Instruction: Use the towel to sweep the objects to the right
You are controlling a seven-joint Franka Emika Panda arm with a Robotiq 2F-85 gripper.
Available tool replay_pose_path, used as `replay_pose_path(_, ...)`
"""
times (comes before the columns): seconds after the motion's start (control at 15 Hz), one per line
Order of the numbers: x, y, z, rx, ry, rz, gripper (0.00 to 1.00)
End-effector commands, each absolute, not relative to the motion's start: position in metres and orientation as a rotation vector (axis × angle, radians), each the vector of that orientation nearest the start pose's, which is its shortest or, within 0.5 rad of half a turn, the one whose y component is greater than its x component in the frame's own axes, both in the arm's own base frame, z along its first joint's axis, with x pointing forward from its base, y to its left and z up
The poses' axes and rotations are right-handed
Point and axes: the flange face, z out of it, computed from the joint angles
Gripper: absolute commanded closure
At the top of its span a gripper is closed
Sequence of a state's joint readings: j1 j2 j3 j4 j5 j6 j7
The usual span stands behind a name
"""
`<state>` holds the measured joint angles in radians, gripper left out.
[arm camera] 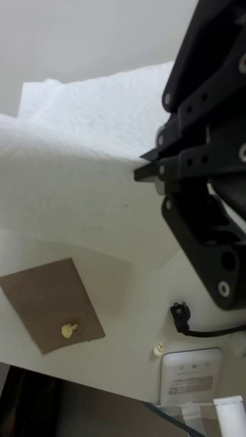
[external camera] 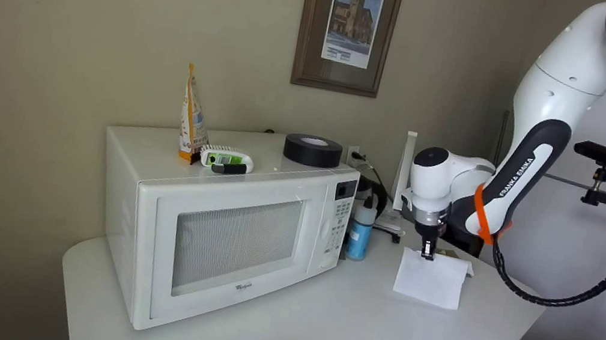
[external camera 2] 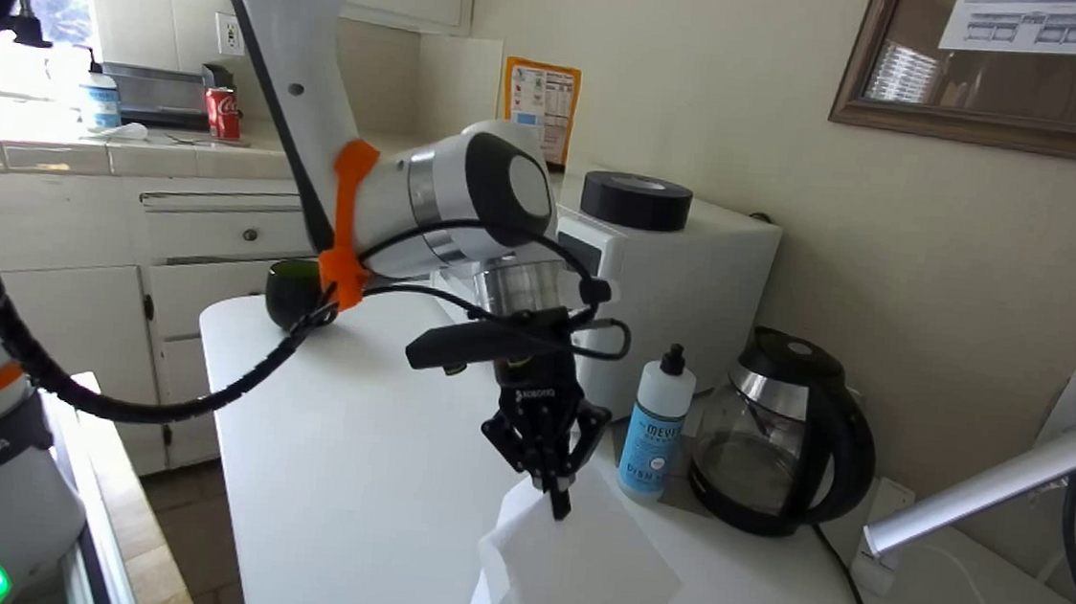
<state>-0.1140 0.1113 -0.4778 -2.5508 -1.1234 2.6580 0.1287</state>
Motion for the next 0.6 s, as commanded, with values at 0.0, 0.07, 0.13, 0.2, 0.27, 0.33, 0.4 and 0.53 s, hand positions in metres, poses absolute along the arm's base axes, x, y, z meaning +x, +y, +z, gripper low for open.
replay_pose_path(0.0, 0.355, -0.191, 0.273, 2.517, 0.46, -0.158, 1.0)
replay_pose_path(0.07, 0.352, -0.179, 0.284, 2.506, 0.483, -0.14, 1.0)
replay_pose_path(0.13, 0.351, -0.166, 0.292, 2.507, 0.519, -0.108, 1.0)
replay_pose_path(0.2, 0.352, -0.154, 0.297, 2.514, 0.561, -0.074, 1.0)
replay_pose_path(0.27, 0.353, -0.143, 0.301, 2.528, 0.607, -0.035, 1.0)
replay_pose_path(0.33, 0.356, -0.133, 0.302, 2.549, 0.649, -0.003, 1.0)
replay_pose_path(0.4, 0.359, -0.125, 0.301, 2.577, 0.691, 0.029, 1.0)
replay_pose_path(0.53, 0.378, -0.115, 0.291, 2.643, 0.779, 0.092, 1.0)
